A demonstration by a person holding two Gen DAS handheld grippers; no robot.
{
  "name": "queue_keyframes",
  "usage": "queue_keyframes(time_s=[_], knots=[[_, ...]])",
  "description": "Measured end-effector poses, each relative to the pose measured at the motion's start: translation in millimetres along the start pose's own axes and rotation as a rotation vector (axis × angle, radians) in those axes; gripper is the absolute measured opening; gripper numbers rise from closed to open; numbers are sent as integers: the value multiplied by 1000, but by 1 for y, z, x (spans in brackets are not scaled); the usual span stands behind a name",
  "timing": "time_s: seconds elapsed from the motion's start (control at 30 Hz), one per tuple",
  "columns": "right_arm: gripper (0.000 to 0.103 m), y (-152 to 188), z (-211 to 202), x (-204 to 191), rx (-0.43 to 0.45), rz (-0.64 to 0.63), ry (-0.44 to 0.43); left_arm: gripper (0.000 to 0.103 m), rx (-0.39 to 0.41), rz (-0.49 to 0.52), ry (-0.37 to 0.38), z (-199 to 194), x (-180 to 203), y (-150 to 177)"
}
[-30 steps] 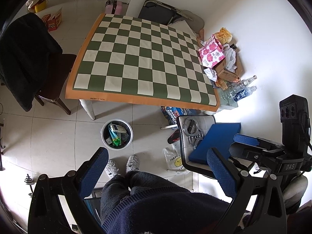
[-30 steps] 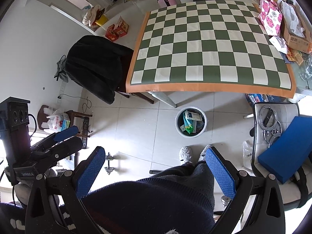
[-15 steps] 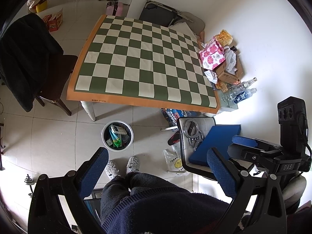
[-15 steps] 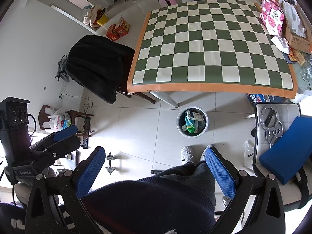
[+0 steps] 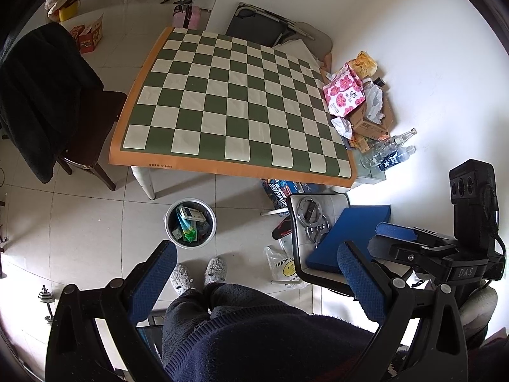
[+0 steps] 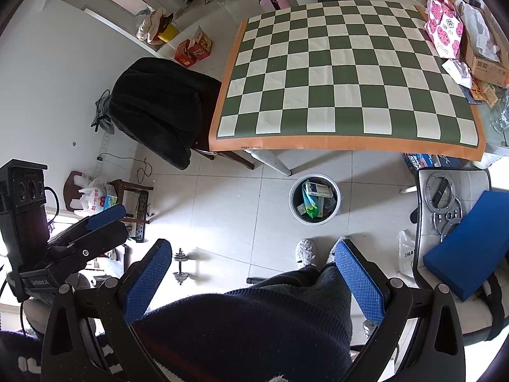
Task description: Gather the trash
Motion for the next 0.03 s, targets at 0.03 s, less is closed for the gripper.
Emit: queue_keyframes(time_s=[0.03], knots=[[103, 0, 0, 0, -1, 0, -1, 103, 0, 0, -2, 0, 0, 0]])
Point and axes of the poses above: each gripper's, at about its wrist camera, not at the fingertips, and z roughly the way its jaws point, x to its right, y to its underside, the point moved 3 cm from there along z, roughly the way its jaws point, and after that the axes turned 4 degrees about z, right-handed, at the moved point
